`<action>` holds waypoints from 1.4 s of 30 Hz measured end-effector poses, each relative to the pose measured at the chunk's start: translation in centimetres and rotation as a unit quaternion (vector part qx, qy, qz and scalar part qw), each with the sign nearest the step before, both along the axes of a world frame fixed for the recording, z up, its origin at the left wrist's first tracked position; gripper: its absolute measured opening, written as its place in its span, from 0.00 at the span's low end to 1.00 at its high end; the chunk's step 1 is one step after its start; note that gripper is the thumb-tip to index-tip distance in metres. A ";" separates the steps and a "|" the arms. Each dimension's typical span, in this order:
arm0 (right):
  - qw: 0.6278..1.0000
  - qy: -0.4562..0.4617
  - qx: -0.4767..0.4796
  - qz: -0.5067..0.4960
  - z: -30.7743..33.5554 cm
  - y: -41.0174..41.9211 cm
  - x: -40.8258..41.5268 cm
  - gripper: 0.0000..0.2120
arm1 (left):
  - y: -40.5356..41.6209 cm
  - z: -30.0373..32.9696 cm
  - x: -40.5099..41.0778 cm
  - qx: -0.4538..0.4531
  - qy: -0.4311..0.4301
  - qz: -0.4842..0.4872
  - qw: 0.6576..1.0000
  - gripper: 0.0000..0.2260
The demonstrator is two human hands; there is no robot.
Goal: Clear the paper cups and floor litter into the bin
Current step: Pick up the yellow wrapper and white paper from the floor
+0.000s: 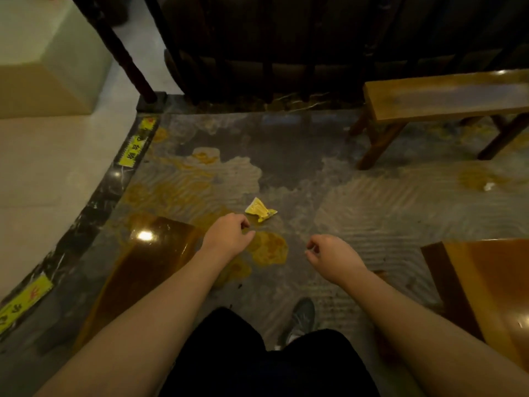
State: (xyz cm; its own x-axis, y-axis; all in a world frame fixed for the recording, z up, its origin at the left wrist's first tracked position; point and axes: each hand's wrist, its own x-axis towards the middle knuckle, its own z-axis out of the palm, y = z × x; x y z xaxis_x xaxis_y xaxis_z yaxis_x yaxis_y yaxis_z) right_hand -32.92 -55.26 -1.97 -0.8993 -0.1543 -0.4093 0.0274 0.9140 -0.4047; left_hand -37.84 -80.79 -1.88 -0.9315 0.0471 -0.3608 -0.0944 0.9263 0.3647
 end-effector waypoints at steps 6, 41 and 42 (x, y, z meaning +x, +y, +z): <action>0.998 -0.059 0.024 -0.021 -4.2 -0.6 -7.2 0.07 | 0.5 -6.5 -7.9 -0.002 -0.063 -0.016 0.998 0.13; 0.954 -0.283 0.100 -0.005 -69.7 2.2 -25.5 0.49 | 5.6 -70.5 -28.9 -0.220 -0.188 -0.147 0.946 0.26; 0.951 -0.288 0.109 0.008 -70.3 1.9 -25.2 0.50 | 5.3 -70.6 -28.9 -0.227 -0.167 -0.167 0.945 0.23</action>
